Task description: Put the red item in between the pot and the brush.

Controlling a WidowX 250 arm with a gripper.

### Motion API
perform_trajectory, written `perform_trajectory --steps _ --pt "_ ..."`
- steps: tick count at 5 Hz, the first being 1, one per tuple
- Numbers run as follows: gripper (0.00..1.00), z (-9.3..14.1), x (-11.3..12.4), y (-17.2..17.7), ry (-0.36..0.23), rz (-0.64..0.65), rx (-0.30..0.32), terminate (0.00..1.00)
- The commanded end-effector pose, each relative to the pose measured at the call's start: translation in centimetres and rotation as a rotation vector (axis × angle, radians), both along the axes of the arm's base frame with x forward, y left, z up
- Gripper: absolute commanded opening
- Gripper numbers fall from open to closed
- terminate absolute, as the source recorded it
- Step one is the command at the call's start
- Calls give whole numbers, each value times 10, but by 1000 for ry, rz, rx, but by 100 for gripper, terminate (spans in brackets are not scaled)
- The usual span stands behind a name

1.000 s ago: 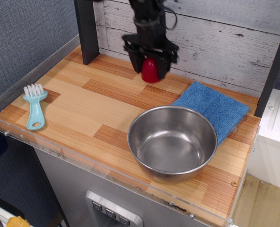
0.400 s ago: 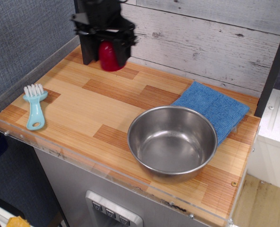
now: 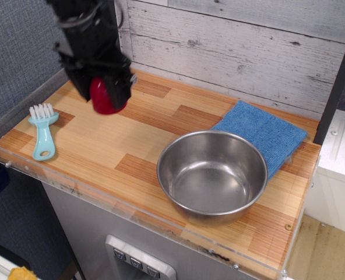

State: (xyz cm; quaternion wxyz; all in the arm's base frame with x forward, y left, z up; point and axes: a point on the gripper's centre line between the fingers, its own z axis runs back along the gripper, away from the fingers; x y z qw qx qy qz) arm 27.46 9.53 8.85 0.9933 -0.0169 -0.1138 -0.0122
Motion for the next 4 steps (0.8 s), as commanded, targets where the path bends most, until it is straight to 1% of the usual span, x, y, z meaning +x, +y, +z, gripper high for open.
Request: perform_trajectory --steps 1,2,3,4 --pt "0 -10 -13 15 -16 -137 27 0" --pt "0 -22 -15 20 11 -160 17 0" --pt "0 -39 -18 14 89 -203 40 0" --pt "0 -47 -22 10 151 -248 62 0"
